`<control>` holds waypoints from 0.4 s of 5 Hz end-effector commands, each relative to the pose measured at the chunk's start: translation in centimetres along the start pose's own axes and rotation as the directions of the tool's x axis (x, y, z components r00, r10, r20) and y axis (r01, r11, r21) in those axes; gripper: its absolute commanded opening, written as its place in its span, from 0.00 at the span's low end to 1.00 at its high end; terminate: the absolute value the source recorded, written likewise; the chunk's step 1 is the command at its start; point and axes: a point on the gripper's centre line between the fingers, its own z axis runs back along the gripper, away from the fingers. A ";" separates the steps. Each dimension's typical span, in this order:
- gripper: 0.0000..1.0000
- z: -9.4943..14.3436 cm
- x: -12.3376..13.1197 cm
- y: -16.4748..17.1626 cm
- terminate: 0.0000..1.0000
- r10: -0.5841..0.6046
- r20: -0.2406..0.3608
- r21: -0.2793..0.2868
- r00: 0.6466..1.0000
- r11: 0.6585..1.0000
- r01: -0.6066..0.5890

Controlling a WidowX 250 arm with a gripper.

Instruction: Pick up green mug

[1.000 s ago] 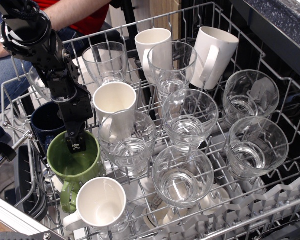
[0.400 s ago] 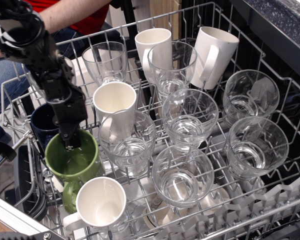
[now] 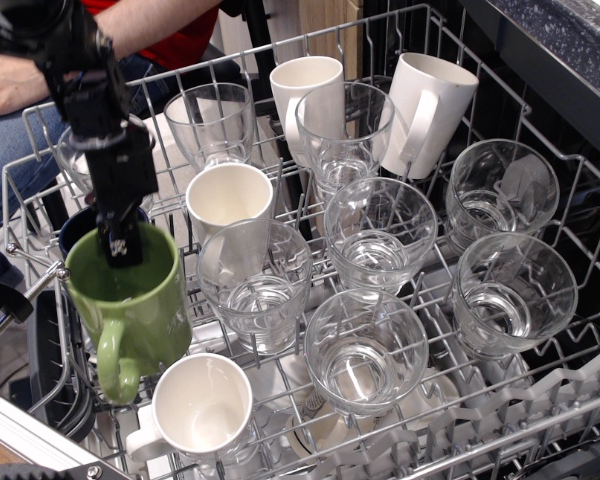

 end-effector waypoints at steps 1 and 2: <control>0.00 5.7 2.1 -0.8 0.00 0.090 0.040 0.020 0.995 0.996 -0.091; 0.00 7.9 3.0 -1.5 0.00 0.113 0.014 -0.009 0.993 0.994 -0.113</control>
